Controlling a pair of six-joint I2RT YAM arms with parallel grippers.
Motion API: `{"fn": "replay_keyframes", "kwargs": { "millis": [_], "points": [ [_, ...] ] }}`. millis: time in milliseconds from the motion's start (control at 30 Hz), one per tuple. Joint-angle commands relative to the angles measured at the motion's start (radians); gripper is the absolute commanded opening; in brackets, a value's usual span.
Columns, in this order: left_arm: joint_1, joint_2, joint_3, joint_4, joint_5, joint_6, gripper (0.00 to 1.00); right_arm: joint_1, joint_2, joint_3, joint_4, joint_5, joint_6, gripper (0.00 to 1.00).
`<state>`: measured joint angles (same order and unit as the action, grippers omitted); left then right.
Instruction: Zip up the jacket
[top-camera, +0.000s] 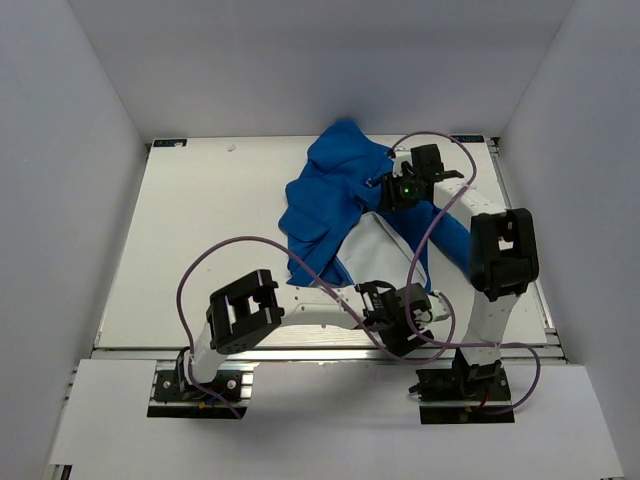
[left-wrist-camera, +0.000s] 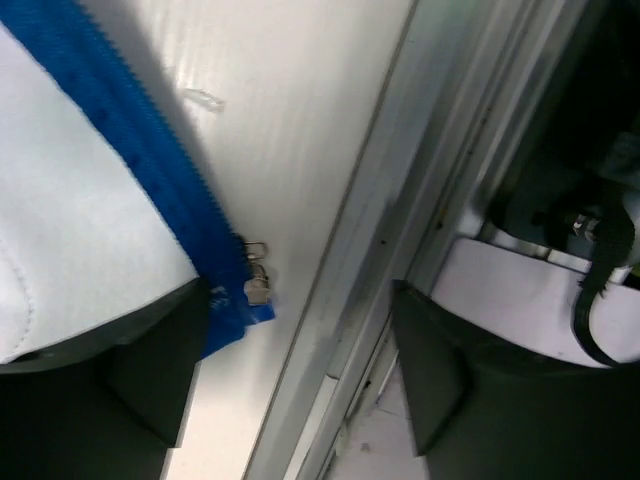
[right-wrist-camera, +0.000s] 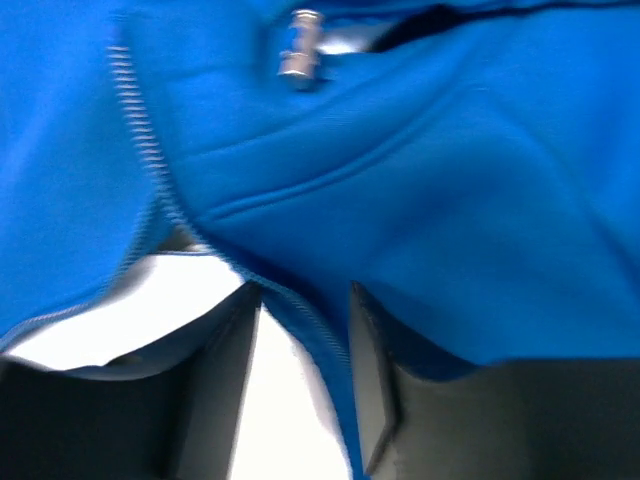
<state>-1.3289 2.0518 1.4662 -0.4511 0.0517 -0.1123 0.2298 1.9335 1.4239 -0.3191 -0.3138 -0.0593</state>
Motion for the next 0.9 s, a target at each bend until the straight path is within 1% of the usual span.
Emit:
{"fn": "replay_keyframes", "kwargs": {
  "millis": [0,33,67,133,167,200,233,267,300,367,400,433,500,533,567,633,667,700,767,833,867],
  "points": [
    [0.007,0.004,0.011,-0.044,-0.024,0.017,0.79,-0.004,-0.03,0.01,0.012,-0.128,-0.002,0.44],
    [0.005,0.008,0.01,-0.053,-0.038,0.013,0.73,-0.003,-0.033,-0.003,0.014,-0.146,0.001,0.33],
    [0.007,0.013,0.008,-0.057,-0.038,0.008,0.61,-0.004,-0.045,-0.011,0.024,-0.156,0.003,0.31],
    [0.005,0.022,-0.003,-0.067,-0.079,0.0,0.49,-0.006,-0.059,-0.026,0.025,-0.174,0.001,0.26],
    [0.005,0.022,-0.007,-0.07,-0.11,-0.009,0.35,-0.004,-0.076,-0.032,0.025,-0.18,-0.005,0.2],
    [0.005,0.021,-0.02,-0.072,-0.13,-0.015,0.28,-0.006,-0.083,-0.037,0.025,-0.186,-0.007,0.09],
    [0.007,0.019,-0.027,-0.074,-0.145,-0.03,0.19,-0.006,-0.093,-0.049,0.031,-0.188,-0.004,0.03],
    [0.005,0.021,-0.032,-0.074,-0.183,-0.041,0.04,-0.007,-0.108,-0.052,0.035,-0.188,0.001,0.0],
    [0.005,0.022,-0.032,-0.08,-0.202,-0.053,0.0,-0.01,-0.116,-0.054,0.035,-0.18,0.009,0.0],
    [0.005,0.001,-0.04,-0.083,-0.223,-0.093,0.0,-0.017,-0.137,-0.059,0.038,-0.18,0.019,0.0],
    [0.005,-0.018,-0.05,-0.077,-0.251,-0.111,0.0,-0.02,-0.148,-0.062,0.051,-0.165,0.05,0.0],
    [0.005,-0.04,-0.082,-0.058,-0.266,-0.131,0.0,-0.024,-0.157,-0.065,0.055,-0.154,0.052,0.0],
    [0.007,-0.14,-0.136,-0.019,-0.285,-0.159,0.0,-0.04,-0.197,-0.075,0.075,-0.095,0.139,0.0],
    [0.005,-0.181,-0.205,0.039,-0.283,-0.164,0.0,-0.047,-0.211,-0.079,0.096,-0.084,0.16,0.0],
    [0.007,-0.264,-0.245,0.078,-0.277,-0.165,0.0,-0.066,-0.24,-0.083,0.103,-0.087,0.168,0.0],
    [0.008,-0.344,-0.325,0.177,-0.28,-0.182,0.0,-0.081,-0.26,-0.082,0.103,-0.093,0.187,0.0],
    [0.011,-0.379,-0.386,0.199,-0.279,-0.197,0.0,-0.087,-0.274,-0.077,0.095,-0.096,0.181,0.0],
    [0.02,-0.436,-0.409,0.21,-0.28,-0.208,0.0,-0.087,-0.278,-0.072,0.089,-0.091,0.177,0.0],
    [0.039,-0.478,-0.452,0.209,-0.262,-0.246,0.0,-0.087,-0.292,-0.074,0.086,-0.085,0.191,0.0],
    [0.079,-0.538,-0.478,0.19,-0.239,-0.274,0.0,-0.089,-0.298,-0.077,0.098,-0.07,0.226,0.0],
    [0.094,-0.557,-0.497,0.189,-0.208,-0.297,0.0,-0.09,-0.303,-0.077,0.11,-0.058,0.274,0.0]
  ]
}}
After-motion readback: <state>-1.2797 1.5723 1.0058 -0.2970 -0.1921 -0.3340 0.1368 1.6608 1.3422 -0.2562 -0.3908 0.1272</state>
